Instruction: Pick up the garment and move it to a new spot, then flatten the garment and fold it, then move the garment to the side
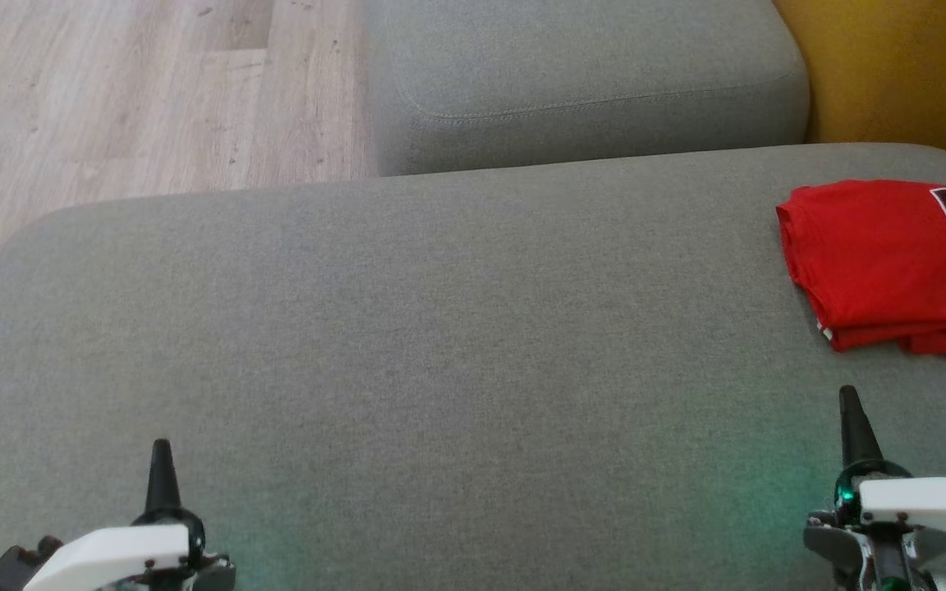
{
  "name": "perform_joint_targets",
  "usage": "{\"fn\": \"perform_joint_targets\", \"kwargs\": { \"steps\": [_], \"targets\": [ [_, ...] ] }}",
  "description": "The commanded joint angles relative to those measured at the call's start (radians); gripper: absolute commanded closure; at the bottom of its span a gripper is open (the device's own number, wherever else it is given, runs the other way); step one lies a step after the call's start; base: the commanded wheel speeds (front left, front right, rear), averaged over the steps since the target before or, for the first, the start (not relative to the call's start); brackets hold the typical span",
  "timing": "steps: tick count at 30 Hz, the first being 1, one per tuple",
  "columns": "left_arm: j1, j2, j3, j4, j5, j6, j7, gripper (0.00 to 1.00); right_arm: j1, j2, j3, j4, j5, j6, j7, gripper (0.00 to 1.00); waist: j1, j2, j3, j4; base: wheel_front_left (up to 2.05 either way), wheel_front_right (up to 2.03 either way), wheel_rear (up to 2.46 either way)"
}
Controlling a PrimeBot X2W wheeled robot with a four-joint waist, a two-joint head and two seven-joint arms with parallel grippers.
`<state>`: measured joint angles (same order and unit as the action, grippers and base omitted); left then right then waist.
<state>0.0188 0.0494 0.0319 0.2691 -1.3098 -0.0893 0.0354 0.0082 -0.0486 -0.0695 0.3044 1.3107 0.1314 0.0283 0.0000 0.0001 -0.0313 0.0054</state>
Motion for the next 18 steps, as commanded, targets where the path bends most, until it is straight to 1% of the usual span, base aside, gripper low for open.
{"fn": "perform_joint_targets", "kwargs": {
  "steps": [1,18],
  "targets": [
    [-0.065,0.001,0.035,-0.028,-0.035,-0.011,0.010,1.00,-0.069,-0.009,0.010,-0.041,0.038,-0.001,0.010,1.00,0.0000,-0.0001,0.003,0.000,0.00,0.00,0.00],
    [-0.113,0.001,0.071,-0.025,-0.241,-0.035,0.063,1.00,-0.105,-0.008,-0.026,-0.056,0.246,-0.001,0.063,1.00,0.0000,-0.0001,0.027,-0.004,0.00,0.00,0.00]
  ]
}}
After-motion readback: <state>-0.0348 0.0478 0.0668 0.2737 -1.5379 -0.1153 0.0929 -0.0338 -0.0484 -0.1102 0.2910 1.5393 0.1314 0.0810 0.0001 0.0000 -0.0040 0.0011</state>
